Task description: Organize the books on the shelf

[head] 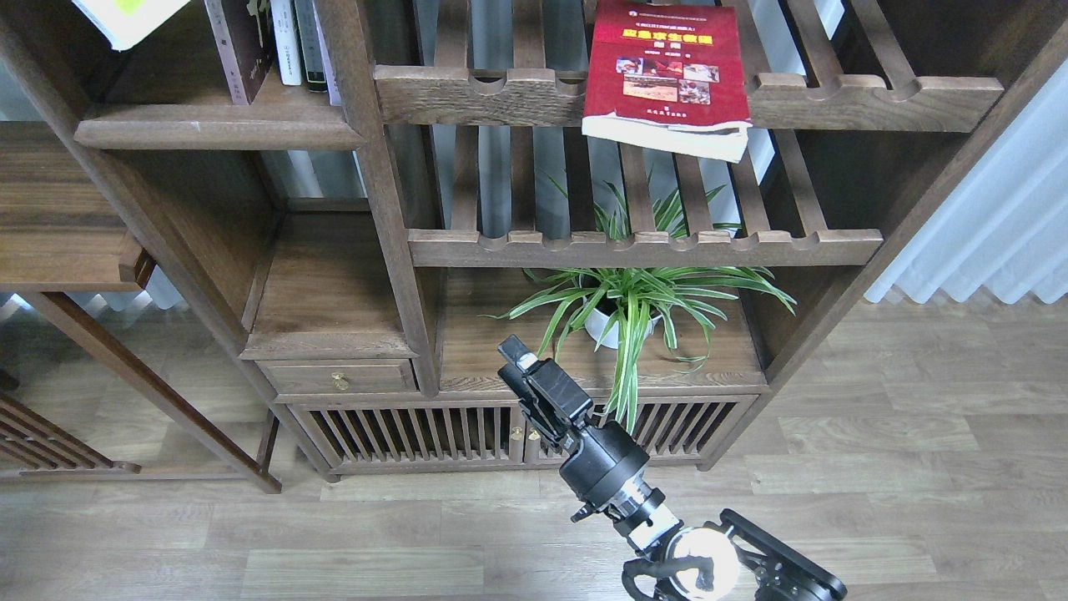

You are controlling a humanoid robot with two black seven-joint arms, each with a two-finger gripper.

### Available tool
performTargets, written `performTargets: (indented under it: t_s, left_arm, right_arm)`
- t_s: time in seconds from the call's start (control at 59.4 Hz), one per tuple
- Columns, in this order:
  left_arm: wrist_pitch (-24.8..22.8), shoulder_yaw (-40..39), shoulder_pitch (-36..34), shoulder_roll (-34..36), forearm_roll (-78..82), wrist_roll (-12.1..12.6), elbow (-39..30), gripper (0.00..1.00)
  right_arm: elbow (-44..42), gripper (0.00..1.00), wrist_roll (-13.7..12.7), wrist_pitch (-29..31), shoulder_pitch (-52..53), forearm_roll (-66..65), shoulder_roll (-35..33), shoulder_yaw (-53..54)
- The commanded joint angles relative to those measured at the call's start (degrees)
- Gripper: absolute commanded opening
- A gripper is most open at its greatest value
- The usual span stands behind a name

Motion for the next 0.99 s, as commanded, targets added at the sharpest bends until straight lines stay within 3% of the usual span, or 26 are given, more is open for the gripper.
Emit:
performTargets:
  t_s: [0.0,0.219,0.454,0.656,0.807,0.976]
  left_arm:
    - [-0.67,1.47,-0.05,-4.69,0.44,-0.03,-0.71,0.00]
    - [-0.58,2.44,-0.31,-7.15,0.88,0.23,-1.15,0.00]
    - [-0.41,1.12,-1.54,-6.71,0.97,4.88,-3.61,0.00]
    - [-0.14,1.48,-6.02,-8.20,0.97,5.33,-4.14,0.00]
    - [-0.72,-0.72,-6.99,-8.03,0.71,9.72,-4.23,0.00]
    - [-0.72,-2.39,-6.91,-7.85,0.80,12.01,-4.23,0.00]
  right_arm:
    - [-0.34,0.80,0.00,0.00,-0.06,0.00,0.00,-0.06]
    - [-1.22,0.81,-0.09,0.00,0.21,-0.09,0.00,-0.06]
    - [-3.50,0.81,0.00,0.00,2.40,0.00,0.00,-0.06]
    - [-3.77,0.81,0.00,0.00,2.67,0.00,0.00,-0.15]
    - [-3.77,0.82,0.00,0.00,2.58,0.00,0.00,-0.06]
    - [-3.77,0.83,0.00,0.00,2.49,0.00,0.00,0.12]
